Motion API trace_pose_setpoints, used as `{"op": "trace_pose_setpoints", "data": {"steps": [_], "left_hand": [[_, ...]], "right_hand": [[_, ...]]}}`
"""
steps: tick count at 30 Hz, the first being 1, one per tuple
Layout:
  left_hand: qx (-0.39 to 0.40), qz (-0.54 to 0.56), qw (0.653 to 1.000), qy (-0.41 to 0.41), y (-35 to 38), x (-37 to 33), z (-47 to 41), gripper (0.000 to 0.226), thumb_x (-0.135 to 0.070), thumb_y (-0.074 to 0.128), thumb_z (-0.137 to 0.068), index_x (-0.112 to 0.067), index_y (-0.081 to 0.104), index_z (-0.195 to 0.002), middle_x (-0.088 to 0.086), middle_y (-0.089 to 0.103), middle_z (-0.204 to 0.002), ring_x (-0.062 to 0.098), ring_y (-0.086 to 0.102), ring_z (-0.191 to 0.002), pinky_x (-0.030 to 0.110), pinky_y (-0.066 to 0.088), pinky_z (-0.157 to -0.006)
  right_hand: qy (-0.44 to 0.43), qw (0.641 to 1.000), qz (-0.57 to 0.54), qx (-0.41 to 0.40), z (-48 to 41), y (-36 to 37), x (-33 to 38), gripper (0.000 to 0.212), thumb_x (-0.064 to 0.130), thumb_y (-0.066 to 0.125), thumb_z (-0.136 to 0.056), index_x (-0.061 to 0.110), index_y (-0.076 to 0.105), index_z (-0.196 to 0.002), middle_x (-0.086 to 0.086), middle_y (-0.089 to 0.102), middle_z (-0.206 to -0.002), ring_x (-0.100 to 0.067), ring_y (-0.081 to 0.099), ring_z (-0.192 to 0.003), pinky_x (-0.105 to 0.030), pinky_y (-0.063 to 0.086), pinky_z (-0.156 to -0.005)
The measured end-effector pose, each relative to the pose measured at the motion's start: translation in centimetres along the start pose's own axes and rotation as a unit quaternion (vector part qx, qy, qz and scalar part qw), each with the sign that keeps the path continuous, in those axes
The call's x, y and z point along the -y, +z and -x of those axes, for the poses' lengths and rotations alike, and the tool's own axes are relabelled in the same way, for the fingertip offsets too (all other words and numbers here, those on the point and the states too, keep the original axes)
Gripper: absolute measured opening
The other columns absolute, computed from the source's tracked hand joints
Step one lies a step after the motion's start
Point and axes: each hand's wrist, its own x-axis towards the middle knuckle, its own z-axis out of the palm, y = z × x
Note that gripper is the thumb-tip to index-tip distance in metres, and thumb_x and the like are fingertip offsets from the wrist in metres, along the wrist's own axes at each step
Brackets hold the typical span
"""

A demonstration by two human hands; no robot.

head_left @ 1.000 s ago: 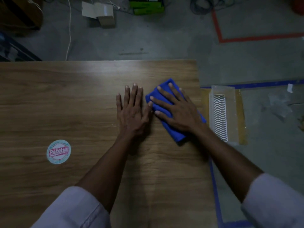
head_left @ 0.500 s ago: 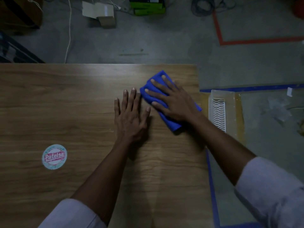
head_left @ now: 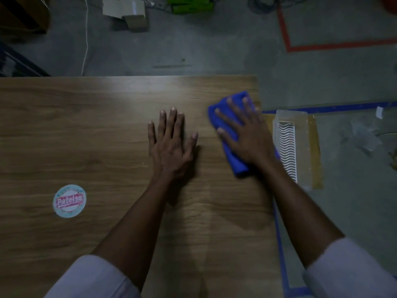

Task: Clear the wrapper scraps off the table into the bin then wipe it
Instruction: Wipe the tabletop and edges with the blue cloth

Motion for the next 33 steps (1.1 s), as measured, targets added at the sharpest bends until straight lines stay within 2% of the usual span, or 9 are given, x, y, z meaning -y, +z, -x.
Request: {"op": "trace_pose_setpoints", "data": {"steps": [3,5,9,13,17,22,25,29,33], "left_hand": [[0.002,0.0,1.0,-0.004,-0.1,-0.1,-0.1,0.072,-0.06,0.023,-0.102,-0.021,0.023,-0.162,-0.002,0.011,-0.172,0.018,0.0,-0.159,0.048,-0.001,-0.127],[0.005,-0.006,1.0,-0.002,0.0,0.1,0.0,0.073,-0.061,0.022,-0.101,-0.021,0.023,-0.163,-0.001,0.012,-0.172,0.019,0.001,-0.159,0.049,-0.001,-0.127],[0.004,0.003,1.0,0.001,0.1,0.3,0.1,0.074,-0.061,0.019,-0.101,-0.02,0.027,-0.162,0.0,0.017,-0.171,0.021,0.006,-0.159,0.048,-0.001,-0.127],[0.023,0.005,0.999,0.031,-0.2,0.5,1.6,0.074,-0.058,0.018,-0.102,-0.017,0.024,-0.162,0.004,0.012,-0.171,0.023,0.003,-0.159,0.046,0.001,-0.128],[0.028,-0.001,0.998,0.049,-0.1,0.4,5.6,0.071,-0.057,0.021,-0.104,-0.019,0.018,-0.164,0.003,0.006,-0.172,0.02,-0.003,-0.159,0.042,-0.003,-0.128],[0.009,0.0,1.0,0.021,0.5,-0.4,10.6,0.066,-0.051,0.017,-0.105,-0.018,0.025,-0.162,0.003,0.014,-0.171,0.021,0.006,-0.159,0.043,0.001,-0.128],[-0.002,0.022,0.999,0.029,0.6,-0.1,13.2,0.068,-0.05,0.016,-0.107,-0.011,0.03,-0.16,0.007,0.021,-0.169,0.024,0.015,-0.158,0.043,0.003,-0.128],[-0.001,0.031,0.998,0.052,0.4,0.6,15.3,0.067,-0.049,0.022,-0.107,-0.009,0.03,-0.16,0.009,0.022,-0.169,0.024,0.015,-0.158,0.045,0.006,-0.128],[-0.009,0.022,0.997,0.078,0.6,0.8,16.5,0.065,-0.048,0.028,-0.106,-0.011,0.03,-0.16,0.008,0.02,-0.169,0.024,0.012,-0.158,0.044,0.006,-0.128]], "right_hand": [[0.169,0.984,-0.04,-0.023,-2.8,-0.4,-1.3,0.056,0.06,0.032,-0.103,0.045,0.028,-0.157,0.008,0.014,-0.17,-0.029,0.005,-0.158,-0.052,0.013,-0.125],[0.186,0.982,-0.015,-0.025,-2.0,0.2,1.8,0.057,0.058,0.028,-0.104,0.043,0.025,-0.159,0.006,0.011,-0.171,-0.032,0.003,-0.158,-0.052,0.007,-0.126],[-0.02,1.0,-0.008,0.007,5.2,1.3,9.3,0.052,0.049,0.04,-0.101,0.034,0.045,-0.151,0.002,0.021,-0.169,-0.031,0.005,-0.158,-0.055,0.01,-0.126],[-0.106,0.994,-0.001,0.014,7.9,0.7,5.5,0.055,0.061,0.037,-0.102,0.042,0.041,-0.153,0.008,0.022,-0.168,-0.025,0.009,-0.158,-0.05,0.017,-0.125],[0.067,0.998,0.003,-0.023,4.6,0.1,0.9,0.058,0.062,0.033,-0.101,0.043,0.035,-0.156,0.007,0.024,-0.168,-0.03,0.015,-0.157,-0.055,0.022,-0.122],[0.299,0.951,-0.005,-0.078,7.5,1.3,9.5,0.058,0.056,0.026,-0.105,0.038,0.022,-0.161,0.004,0.011,-0.171,-0.033,0.003,-0.158,-0.053,0.01,-0.126],[0.132,0.991,-0.003,-0.007,13.5,1.7,14.9,0.061,0.049,0.029,-0.105,0.037,0.014,-0.162,0.005,0.001,-0.172,-0.03,-0.007,-0.158,-0.051,0.003,-0.127],[-0.084,0.996,-0.006,0.022,14.7,1.0,9.6,0.058,0.054,0.041,-0.102,0.043,0.028,-0.158,0.01,0.015,-0.17,-0.024,0.004,-0.158,-0.051,0.014,-0.126],[0.036,0.999,-0.003,-0.018,10.7,0.4,4.3,0.056,0.06,0.037,-0.102,0.043,0.036,-0.155,0.007,0.026,-0.167,-0.029,0.015,-0.157,-0.055,0.024,-0.122]]}}
